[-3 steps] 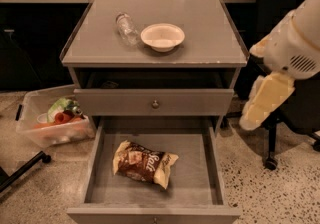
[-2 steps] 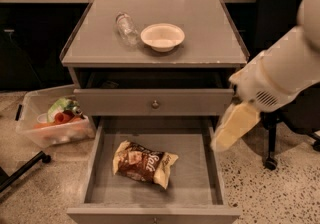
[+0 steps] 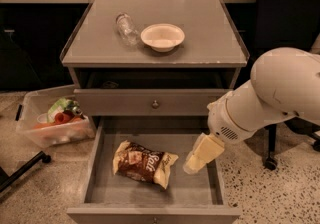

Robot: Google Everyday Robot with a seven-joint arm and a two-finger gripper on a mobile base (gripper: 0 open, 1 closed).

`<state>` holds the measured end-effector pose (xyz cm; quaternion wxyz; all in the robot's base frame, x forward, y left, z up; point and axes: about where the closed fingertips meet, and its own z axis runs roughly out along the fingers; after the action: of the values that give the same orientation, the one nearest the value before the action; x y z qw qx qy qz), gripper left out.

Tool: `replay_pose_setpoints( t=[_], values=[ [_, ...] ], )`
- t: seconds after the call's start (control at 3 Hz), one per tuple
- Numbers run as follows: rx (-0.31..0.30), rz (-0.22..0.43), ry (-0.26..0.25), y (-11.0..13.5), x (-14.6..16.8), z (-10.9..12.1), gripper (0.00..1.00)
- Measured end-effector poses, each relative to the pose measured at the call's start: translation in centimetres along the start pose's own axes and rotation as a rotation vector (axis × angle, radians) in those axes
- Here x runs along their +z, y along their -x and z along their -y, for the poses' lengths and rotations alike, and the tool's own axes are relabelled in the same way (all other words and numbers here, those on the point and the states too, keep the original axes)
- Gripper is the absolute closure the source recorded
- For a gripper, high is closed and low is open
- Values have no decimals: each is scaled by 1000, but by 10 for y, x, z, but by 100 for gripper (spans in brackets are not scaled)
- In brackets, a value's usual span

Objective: Pick brown chip bag from middle drawer and place on counter

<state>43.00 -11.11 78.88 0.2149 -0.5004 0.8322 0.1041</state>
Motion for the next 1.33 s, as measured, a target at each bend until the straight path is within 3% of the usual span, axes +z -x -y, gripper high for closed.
replay_pose_setpoints(
  t=[0.33, 0.67, 1.0, 1.33],
  values=[
    [19, -11, 4, -2, 15, 1, 0],
    [-14, -10, 14, -9, 61, -2, 0],
    [-28, -4, 40, -25, 139, -12, 0],
    [-51, -46, 25, -52, 206, -20, 0]
  ],
)
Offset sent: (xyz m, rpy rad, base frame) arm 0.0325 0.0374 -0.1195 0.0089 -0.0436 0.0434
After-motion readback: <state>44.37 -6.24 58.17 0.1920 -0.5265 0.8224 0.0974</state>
